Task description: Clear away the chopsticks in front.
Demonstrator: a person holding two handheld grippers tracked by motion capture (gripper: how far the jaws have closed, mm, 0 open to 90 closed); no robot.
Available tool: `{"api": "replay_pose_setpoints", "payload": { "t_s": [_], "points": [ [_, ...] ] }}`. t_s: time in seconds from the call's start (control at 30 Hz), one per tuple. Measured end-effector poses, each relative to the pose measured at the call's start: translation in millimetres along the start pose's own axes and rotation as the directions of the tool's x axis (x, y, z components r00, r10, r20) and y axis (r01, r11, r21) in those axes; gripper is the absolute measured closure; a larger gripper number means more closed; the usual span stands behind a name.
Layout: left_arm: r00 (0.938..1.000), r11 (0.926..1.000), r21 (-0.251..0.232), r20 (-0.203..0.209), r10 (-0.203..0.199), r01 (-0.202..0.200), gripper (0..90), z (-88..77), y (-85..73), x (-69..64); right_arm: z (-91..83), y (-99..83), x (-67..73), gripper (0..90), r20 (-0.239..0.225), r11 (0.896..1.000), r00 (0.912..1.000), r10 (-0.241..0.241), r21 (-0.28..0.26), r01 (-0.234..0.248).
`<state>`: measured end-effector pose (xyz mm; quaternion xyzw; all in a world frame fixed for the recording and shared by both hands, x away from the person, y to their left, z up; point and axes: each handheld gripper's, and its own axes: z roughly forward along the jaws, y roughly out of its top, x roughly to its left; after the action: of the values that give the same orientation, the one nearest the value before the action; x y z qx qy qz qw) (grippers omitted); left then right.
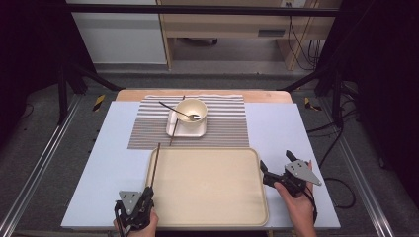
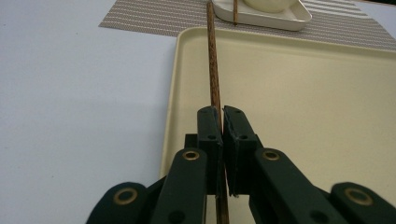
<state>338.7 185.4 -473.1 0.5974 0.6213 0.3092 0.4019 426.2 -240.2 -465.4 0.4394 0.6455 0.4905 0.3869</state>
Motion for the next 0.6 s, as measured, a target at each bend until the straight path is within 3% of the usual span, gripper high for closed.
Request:
{"api": "replay_pose_setpoints", "payload": {
  "t_s": [0.6],
  "points": [
    [0.9999, 0.9998, 0.011, -0.004, -0.015, 0.016, 85.8, 0.0, -13.8, 3.3, 1.0, -0.3, 0.2, 5.9, -0.006, 1.000, 1.0000, 0.002, 0.004, -0.002]
  ]
}}
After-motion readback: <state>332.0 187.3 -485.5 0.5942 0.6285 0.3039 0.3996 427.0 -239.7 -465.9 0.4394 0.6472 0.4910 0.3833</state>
